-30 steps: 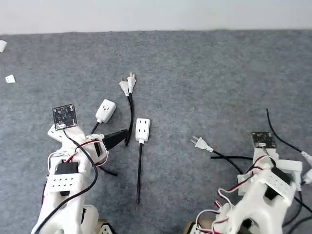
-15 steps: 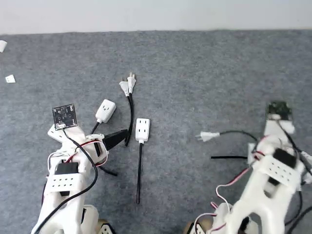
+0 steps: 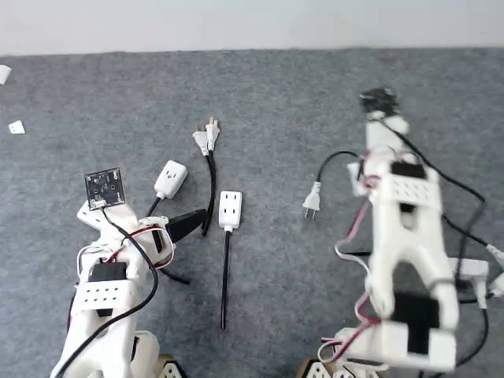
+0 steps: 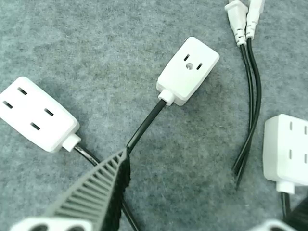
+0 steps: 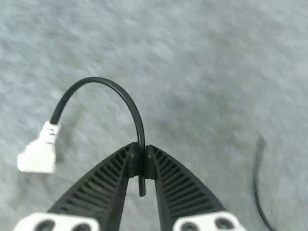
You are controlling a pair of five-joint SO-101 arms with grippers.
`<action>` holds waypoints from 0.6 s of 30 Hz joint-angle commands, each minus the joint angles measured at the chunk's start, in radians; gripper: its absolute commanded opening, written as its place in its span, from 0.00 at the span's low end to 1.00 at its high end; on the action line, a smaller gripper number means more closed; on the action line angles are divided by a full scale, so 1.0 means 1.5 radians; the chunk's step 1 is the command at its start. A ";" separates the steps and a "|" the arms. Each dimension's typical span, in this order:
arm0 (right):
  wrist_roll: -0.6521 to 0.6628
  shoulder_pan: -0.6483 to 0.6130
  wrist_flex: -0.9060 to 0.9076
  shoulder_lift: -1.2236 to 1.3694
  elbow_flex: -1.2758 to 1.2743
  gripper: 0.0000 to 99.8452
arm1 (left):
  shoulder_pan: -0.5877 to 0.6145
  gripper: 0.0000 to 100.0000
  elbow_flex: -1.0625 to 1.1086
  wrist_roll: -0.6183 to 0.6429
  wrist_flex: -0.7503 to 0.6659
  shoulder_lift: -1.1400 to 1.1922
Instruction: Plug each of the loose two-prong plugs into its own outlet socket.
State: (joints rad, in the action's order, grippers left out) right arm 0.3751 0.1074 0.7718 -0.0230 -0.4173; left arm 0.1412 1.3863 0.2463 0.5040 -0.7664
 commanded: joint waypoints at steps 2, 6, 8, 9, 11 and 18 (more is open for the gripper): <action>-0.005 -0.069 -0.011 0.128 0.154 0.01 | 0.009 0.51 -0.015 -0.005 -0.014 -0.015; -0.004 -0.092 -0.009 0.249 0.265 0.02 | 0.016 0.51 -0.015 -0.005 -0.014 -0.015; -0.004 -0.088 -0.006 0.294 0.307 0.05 | 0.016 0.51 -0.015 -0.005 -0.014 -0.015; -0.004 -0.087 0.004 0.311 0.326 0.08 | 0.016 0.51 -0.015 -0.005 -0.014 -0.015; -0.008 -0.088 0.029 0.333 0.360 0.14 | 0.015 0.51 -0.015 -0.005 -0.014 -0.015; -0.017 -0.122 0.135 0.339 0.455 0.17 | 0.015 0.51 -0.015 -0.005 -0.014 -0.015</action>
State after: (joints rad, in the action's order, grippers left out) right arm 0.3736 -0.0537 0.9114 0.5017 0.1657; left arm 0.1596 1.3863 0.2463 0.5040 -0.7664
